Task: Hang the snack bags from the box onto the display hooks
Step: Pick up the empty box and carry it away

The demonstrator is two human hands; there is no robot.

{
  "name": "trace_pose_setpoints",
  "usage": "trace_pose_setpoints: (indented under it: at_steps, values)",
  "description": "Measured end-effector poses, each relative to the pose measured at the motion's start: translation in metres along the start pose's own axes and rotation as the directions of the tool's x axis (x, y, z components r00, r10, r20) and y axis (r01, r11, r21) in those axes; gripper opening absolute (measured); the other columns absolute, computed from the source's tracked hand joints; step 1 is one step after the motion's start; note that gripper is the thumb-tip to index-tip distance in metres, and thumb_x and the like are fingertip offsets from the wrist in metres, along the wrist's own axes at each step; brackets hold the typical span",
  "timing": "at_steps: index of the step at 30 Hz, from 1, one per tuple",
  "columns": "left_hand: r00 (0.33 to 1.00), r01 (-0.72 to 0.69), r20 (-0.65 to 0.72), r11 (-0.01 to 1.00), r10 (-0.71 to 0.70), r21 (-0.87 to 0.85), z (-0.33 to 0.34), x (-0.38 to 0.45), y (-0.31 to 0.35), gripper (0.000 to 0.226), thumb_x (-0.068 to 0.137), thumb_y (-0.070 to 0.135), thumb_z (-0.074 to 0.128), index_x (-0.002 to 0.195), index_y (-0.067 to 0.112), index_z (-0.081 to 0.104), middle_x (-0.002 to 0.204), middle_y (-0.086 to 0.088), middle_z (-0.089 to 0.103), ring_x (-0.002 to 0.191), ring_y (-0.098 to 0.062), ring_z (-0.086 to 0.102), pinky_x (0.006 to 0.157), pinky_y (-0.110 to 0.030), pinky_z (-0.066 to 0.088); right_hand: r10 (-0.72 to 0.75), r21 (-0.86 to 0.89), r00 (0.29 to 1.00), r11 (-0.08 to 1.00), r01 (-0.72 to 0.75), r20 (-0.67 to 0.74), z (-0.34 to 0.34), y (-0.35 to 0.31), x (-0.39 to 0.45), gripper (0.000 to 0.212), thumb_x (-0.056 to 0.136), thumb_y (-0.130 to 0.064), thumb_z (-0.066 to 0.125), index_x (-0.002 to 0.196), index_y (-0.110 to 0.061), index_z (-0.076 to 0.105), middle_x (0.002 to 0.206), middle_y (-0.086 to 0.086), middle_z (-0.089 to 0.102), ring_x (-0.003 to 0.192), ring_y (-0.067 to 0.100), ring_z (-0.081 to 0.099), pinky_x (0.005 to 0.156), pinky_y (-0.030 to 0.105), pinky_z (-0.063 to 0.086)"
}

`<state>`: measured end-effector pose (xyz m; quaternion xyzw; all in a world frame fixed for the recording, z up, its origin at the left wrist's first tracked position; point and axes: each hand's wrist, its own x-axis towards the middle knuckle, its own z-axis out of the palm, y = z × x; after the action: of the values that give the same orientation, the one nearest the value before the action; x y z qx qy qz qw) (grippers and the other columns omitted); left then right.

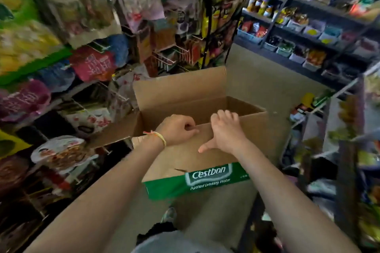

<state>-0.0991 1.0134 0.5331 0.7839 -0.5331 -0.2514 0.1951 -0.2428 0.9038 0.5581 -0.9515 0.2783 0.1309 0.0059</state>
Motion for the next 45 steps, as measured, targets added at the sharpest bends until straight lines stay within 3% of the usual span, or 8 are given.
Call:
trace_pose_setpoints:
  at_steps: [9,19,26,32,36,41,43,45]
  values:
    - [0.990,-0.007,0.143,0.998,-0.002,0.058,0.004,0.209,0.082,0.017,0.082,0.041,0.075,0.084,0.031,0.062,0.084,0.008,0.062,0.080,-0.012,0.060,0.071,-0.034,0.052,0.185,0.165,0.982,0.968,-0.187,0.031,-0.019,0.176,0.094,0.079,0.070,-0.073,0.068,0.124,-0.017,0.050,0.128,0.005,0.049,0.123,0.026,0.041,0.110,0.047,0.030]
    - [0.979,0.140,0.132,0.983,-0.155,0.117,0.035,0.455,0.188,0.016,0.082,0.042,0.074,0.086,0.030,0.064,0.087,0.006,0.064,0.084,-0.014,0.062,0.069,-0.032,0.050,0.058,0.076,0.998,0.995,-0.060,0.027,-0.037,0.409,0.239,0.047,0.086,-0.052,0.066,0.121,-0.019,0.064,0.138,0.005,0.051,0.134,0.029,0.035,0.109,0.048,0.030]
    - [0.964,0.251,0.055,0.961,-0.259,0.113,0.036,0.598,0.219,0.022,0.080,0.043,0.074,0.090,0.024,0.067,0.093,0.000,0.068,0.088,-0.021,0.064,0.077,-0.034,0.054,0.001,0.169,0.986,0.985,-0.030,0.165,-0.045,0.518,0.353,0.042,0.094,-0.037,0.063,0.124,-0.011,0.049,0.121,0.012,0.057,0.110,0.034,0.060,0.073,0.038,0.043]
    - [0.936,0.347,0.046,0.937,-0.348,0.038,0.061,0.710,0.197,0.030,0.083,0.044,0.073,0.100,0.019,0.068,0.098,0.001,0.066,0.095,-0.020,0.061,0.084,-0.036,0.053,-0.049,0.177,0.963,0.984,0.001,0.264,-0.021,0.584,0.467,0.043,0.097,-0.024,0.059,0.134,-0.008,0.043,0.137,0.017,0.044,0.119,0.039,0.054,0.090,0.042,0.047]
    - [0.905,0.422,0.104,0.900,-0.412,-0.107,0.072,0.780,0.179,0.027,0.083,0.044,0.073,0.085,0.019,0.064,0.084,0.005,0.059,0.087,-0.019,0.060,0.069,-0.032,0.048,-0.080,0.103,0.929,0.994,0.046,0.361,-0.014,0.618,0.544,0.042,0.097,-0.009,0.052,0.138,-0.009,0.044,0.141,0.016,0.039,0.123,0.039,0.050,0.095,0.042,0.046]
    - [0.841,0.510,0.014,0.784,-0.541,-0.354,0.070,0.859,0.180,0.012,0.084,0.034,0.069,0.076,0.029,0.061,0.087,0.006,0.063,0.089,-0.015,0.061,0.075,-0.026,0.048,-0.094,0.080,0.907,0.995,0.066,0.410,-0.010,0.662,0.621,0.040,0.098,-0.009,0.052,0.137,-0.010,0.047,0.142,0.016,0.040,0.127,0.038,0.047,0.102,0.043,0.044]
    - [0.729,0.479,-0.166,0.668,-0.665,-0.570,0.065,0.880,0.189,0.008,0.084,0.025,0.065,0.076,0.024,0.065,0.084,0.006,0.064,0.084,-0.013,0.060,0.074,-0.026,0.046,-0.073,0.092,0.911,0.995,0.039,0.405,-0.002,0.678,0.642,0.045,0.098,-0.006,0.052,0.142,-0.010,0.044,0.149,0.016,0.036,0.133,0.038,0.042,0.107,0.043,0.040]
    - [0.574,0.484,-0.076,0.413,-0.815,-0.772,0.065,0.901,0.198,0.016,0.087,0.026,0.061,0.073,0.020,0.066,0.074,0.005,0.062,0.073,-0.013,0.057,0.068,-0.028,0.044,-0.075,0.119,0.925,0.992,0.033,0.372,0.009,0.694,0.665,0.042,0.097,-0.006,0.053,0.138,-0.011,0.047,0.147,0.016,0.039,0.131,0.037,0.044,0.107,0.042,0.039]
